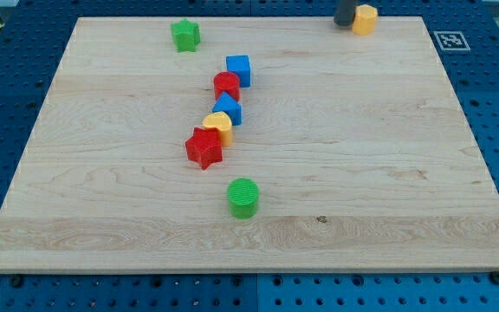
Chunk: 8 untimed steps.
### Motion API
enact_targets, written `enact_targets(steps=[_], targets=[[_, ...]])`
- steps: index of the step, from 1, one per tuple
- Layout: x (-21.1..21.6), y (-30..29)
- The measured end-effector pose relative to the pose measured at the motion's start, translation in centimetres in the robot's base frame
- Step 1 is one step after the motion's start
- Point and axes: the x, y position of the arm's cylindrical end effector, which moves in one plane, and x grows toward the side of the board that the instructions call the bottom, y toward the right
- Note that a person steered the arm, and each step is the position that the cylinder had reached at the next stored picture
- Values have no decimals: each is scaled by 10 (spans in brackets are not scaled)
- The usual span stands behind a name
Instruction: Slightly move the green star left side of the board
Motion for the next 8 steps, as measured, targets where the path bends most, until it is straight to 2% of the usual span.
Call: enact_targets(steps=[2, 4, 8], targets=[[0, 36], [0, 15], [-1, -168]])
